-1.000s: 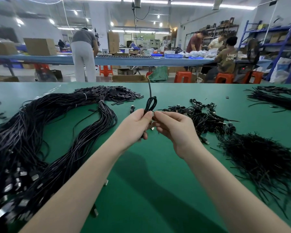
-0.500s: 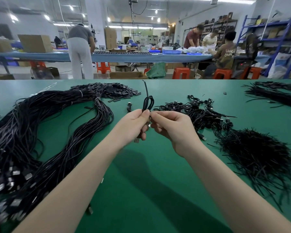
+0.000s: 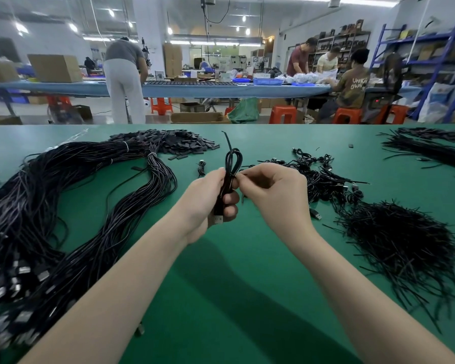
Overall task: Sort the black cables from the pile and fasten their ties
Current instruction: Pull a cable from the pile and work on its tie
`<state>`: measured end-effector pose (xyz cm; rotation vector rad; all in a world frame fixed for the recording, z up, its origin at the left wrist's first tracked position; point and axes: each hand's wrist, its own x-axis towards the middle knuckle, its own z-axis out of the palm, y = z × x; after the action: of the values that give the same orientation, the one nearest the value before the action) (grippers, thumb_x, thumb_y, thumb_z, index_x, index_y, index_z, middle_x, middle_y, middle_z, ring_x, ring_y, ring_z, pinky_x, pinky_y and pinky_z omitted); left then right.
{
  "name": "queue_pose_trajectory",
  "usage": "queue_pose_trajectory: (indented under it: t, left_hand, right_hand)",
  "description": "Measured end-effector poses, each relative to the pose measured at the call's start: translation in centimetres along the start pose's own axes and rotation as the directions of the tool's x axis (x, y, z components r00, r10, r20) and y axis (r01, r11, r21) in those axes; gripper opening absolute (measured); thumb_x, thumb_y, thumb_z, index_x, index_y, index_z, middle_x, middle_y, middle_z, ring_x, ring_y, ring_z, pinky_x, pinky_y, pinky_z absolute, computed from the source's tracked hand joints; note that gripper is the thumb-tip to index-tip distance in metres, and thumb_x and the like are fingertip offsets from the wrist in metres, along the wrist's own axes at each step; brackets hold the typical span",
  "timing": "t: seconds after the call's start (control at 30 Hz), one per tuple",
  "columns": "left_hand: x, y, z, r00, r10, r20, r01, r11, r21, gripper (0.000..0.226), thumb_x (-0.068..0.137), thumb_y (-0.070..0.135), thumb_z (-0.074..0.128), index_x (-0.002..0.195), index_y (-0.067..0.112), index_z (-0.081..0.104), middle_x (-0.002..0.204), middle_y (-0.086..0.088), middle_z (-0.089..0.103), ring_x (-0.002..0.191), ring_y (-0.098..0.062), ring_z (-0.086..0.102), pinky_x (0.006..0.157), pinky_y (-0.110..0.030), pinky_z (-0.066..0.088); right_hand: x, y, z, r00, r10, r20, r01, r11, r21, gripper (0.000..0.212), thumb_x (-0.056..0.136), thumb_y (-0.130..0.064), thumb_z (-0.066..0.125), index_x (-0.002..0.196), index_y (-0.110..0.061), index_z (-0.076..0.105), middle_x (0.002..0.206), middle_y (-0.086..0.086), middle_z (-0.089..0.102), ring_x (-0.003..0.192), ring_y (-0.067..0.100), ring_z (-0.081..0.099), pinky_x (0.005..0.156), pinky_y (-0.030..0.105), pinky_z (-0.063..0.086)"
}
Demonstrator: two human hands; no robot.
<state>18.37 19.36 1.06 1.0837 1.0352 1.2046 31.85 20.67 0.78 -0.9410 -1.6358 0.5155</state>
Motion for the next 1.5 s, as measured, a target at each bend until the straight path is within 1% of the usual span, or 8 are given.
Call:
queue_pose_trajectory:
  t: [0.3,0.53,0.73,0.93,1.17,1.3,1.43,1.5]
  left_hand:
    - [-0.1,0.1,-0.1,0.976,0.208,-0.064,-0.195,0.966,0.171,0.032,0.103,0.035,0.04,0.079,0.017,0.05,0.056,0.008,0.037,0.048,-0.009,0.035,0.049,-0.017,0.033]
    - [0.1,-0.3,-0.2,0.938,0.335,-0.092,-0.271,0.872,0.408,0.029,0.102,0.029,0.04,0.077,0.018,0.049,0.053,0.015,0.04,0.05,-0.008,0.039,0.057,-0.03,0.036]
    - [-0.3,-0.2,-0.1,0.925,0.361,-0.118,-0.217,0.757,0.617,0.036,0.1,0.036,0.039,0.078,0.011,0.052,0.055,0.008,0.049,0.045,-0.01,0.052,0.051,-0.022,0.04]
    - [-1.2,2.1,-1.2,0.994,-0.038,-0.104,0.082,0.882,0.464,0.046,0.088,0.055,0.051,0.062,0.024,0.072,0.073,0.006,0.07,0.061,-0.011,0.061,0.064,-0.025,0.045]
    - [-0.6,2.4,-1.3,0.936,0.351,0.015,-0.322,0.842,0.432,0.047,0.088,0.064,0.037,0.107,0.036,0.07,0.121,0.008,0.066,0.121,-0.003,0.052,0.109,-0.036,0.034]
    - [-1.0,2.4,-1.2,0.94,0.336,0.063,-0.327,0.827,0.458,0.036,0.097,0.045,0.039,0.084,0.038,0.073,0.096,0.016,0.071,0.095,-0.003,0.064,0.085,-0.025,0.047]
    - [-1.0,2.1,-1.1,0.952,0.307,0.006,-0.26,0.798,0.544,0.028,0.099,0.021,0.042,0.094,0.035,0.067,0.093,-0.009,0.067,0.08,-0.016,0.068,0.07,-0.028,0.053]
    - [-0.9,2.3,-1.1,0.98,0.2,0.01,-0.179,0.854,0.489,0.036,0.095,0.007,0.036,0.099,0.027,0.067,0.089,-0.002,0.071,0.074,-0.013,0.071,0.065,-0.024,0.053]
  right_hand:
    - [-0.2,-0.4,0.7,0.981,0.192,0.017,-0.19,0.945,0.267,0.014,0.082,-0.022,0.072,0.07,-0.028,0.075,0.071,-0.006,0.072,0.067,0.011,0.066,0.071,0.033,0.054]
    - [-0.4,-0.1,1.5,0.935,0.331,0.126,-0.35,0.809,0.472,0.006,0.081,-0.016,0.074,0.076,-0.017,0.076,0.067,-0.001,0.069,0.06,0.01,0.058,0.068,0.029,0.051]
    - [0.0,0.2,0.6,0.997,-0.074,0.009,0.075,0.993,-0.09,0.013,0.084,-0.019,0.07,0.072,-0.026,0.072,0.064,-0.014,0.067,0.062,0.002,0.06,0.06,0.016,0.047]
    - [0.2,0.6,0.0,0.793,-0.595,0.13,0.581,0.675,-0.456,0.011,0.082,-0.005,0.069,0.075,0.003,0.065,0.071,0.013,0.062,0.066,0.033,0.059,0.06,0.039,0.05]
    - [1.0,-0.9,-0.6,0.987,-0.159,0.01,0.159,0.98,-0.117,0.015,0.08,-0.024,0.078,0.072,-0.014,0.069,0.06,-0.011,0.062,0.053,0.001,0.051,0.052,0.01,0.037]
    - [1.2,-0.7,-1.1,0.99,-0.096,0.1,0.108,0.987,-0.122,0.013,0.082,-0.013,0.073,0.072,-0.018,0.067,0.056,-0.013,0.058,0.048,-0.001,0.049,0.047,0.009,0.035]
    - [1.2,-0.9,-1.1,0.971,-0.19,0.148,0.222,0.944,-0.244,0.004,0.081,-0.011,0.071,0.077,-0.012,0.072,0.063,-0.012,0.059,0.06,0.002,0.052,0.055,0.011,0.038]
    - [1.2,-0.7,-1.4,0.939,-0.283,0.196,0.332,0.896,-0.295,0.002,0.081,-0.007,0.07,0.08,-0.006,0.071,0.07,-0.001,0.064,0.068,0.01,0.055,0.064,0.026,0.045]
